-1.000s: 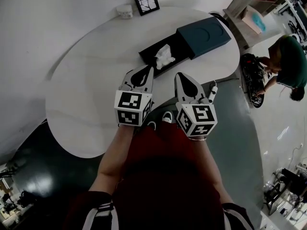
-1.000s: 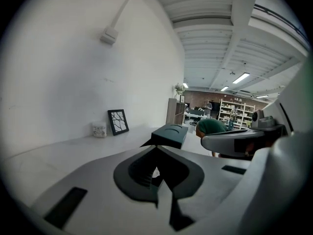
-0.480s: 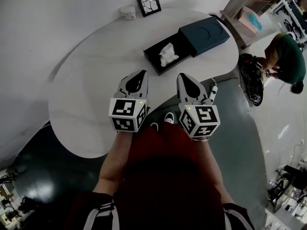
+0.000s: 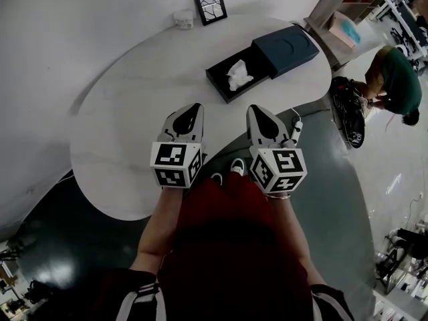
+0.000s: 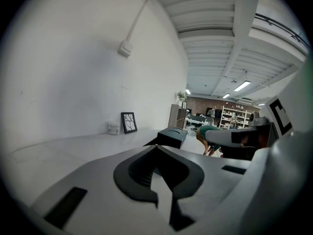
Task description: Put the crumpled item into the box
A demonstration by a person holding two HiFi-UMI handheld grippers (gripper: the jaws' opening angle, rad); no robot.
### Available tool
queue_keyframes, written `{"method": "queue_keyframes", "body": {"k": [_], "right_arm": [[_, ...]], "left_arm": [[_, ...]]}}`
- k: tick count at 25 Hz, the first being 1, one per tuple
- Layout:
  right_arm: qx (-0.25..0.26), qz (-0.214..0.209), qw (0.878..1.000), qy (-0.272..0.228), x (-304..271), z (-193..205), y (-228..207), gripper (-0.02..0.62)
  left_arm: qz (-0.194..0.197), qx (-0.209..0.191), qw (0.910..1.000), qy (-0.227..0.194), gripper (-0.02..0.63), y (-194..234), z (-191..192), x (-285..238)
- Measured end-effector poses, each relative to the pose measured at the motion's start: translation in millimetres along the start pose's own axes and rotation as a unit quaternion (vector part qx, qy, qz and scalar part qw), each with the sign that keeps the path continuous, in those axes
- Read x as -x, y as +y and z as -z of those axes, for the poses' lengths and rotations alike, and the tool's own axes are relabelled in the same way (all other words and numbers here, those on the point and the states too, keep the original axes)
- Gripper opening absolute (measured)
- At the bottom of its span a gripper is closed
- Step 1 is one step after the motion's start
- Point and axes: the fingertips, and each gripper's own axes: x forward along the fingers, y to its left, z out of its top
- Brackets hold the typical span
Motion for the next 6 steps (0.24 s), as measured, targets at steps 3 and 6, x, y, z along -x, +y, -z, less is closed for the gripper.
{"method": "queue_keyframes", "body": {"k": [3,6], "right_arm": [[0.001,0.001,1.0,-0.003,2.8,0.4,7.8,0.015],[0.002,0.002,1.0,-0.006,4.6,3.2,16.2,0.015]], "left_arm": [[0.002,0.002,1.0,0.0,0.023,3.7,2.3,8.2],[0.003,0.002,1.0,0.0,0.023,9.2,5.8,16.8]]}}
